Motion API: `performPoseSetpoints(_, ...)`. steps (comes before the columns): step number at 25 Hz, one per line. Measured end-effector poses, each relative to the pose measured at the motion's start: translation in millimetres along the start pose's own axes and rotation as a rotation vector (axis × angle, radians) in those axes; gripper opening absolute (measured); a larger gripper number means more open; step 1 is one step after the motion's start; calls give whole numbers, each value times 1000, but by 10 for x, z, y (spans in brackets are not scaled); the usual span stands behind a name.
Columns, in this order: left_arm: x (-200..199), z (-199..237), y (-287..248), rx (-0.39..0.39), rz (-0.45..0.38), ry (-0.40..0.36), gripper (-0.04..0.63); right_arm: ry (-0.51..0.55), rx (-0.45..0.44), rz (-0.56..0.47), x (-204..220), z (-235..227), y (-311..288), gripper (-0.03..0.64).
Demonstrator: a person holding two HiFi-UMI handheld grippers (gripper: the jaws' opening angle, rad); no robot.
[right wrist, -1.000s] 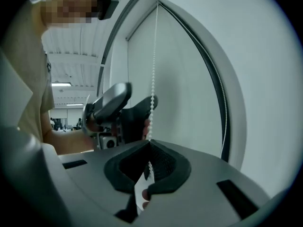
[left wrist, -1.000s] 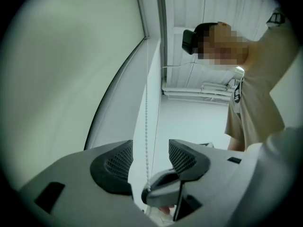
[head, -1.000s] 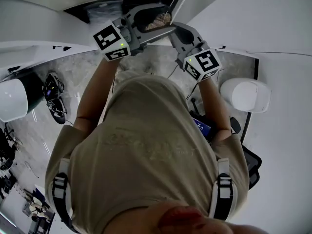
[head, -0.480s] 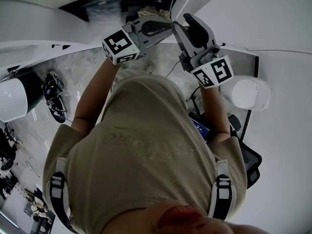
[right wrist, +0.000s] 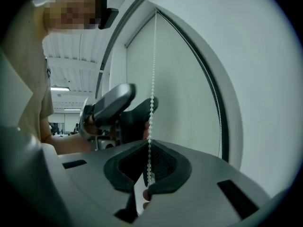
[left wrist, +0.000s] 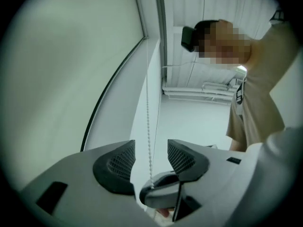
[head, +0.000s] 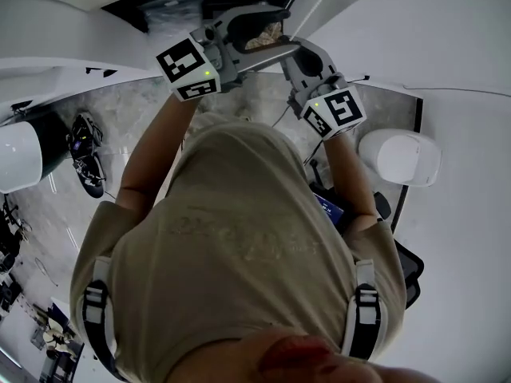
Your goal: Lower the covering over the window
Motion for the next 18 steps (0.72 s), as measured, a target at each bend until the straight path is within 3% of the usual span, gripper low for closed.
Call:
performPoseSetpoints(1,-40,-5,-95,-16,24,-33,210,3,-17,10,28,47,-28,15)
performPoseSetpoints(3,-55,15,-228,-26,50,-41,26,34,-36,17,19,87,-68,15)
performPoseSetpoints(5,-66,70,-234,-29,32,7,25,50,-69,19,6,70,-50,15)
performPoseSetpoints(7,-38,177,-139,-71,29,-19,23,13,-138,1,-38,37,32,32)
performPoseSetpoints(8,24,230,-73,-92,47,-52,23,-24,-164,-20,-105,9,87,124)
performPoseSetpoints(12,599,57,64,-72,188,-95,23,-53,-159,-122,-597,-10,203,144)
performPoseSetpoints(14,823,-115,31,-54,209,-66,23,-6,-123,-107,-704,9,151,137)
performPoseSetpoints(16,863,-198,17,-51,199,-59,23,35,-74,-73,-717,-2,130,21)
performPoseSetpoints(18,825,-242,56,-12,192,-89,23,25,-42,-73,-707,-15,146,9)
Point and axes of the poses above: the fingertips, and each gripper's own axes: y backward along the fingers, z to its left, x out of its underside, the point moved 1 cm from there along y, backward along the fingers, and after that the axes turned 8 degrees about -x, right-handed, at the moved point
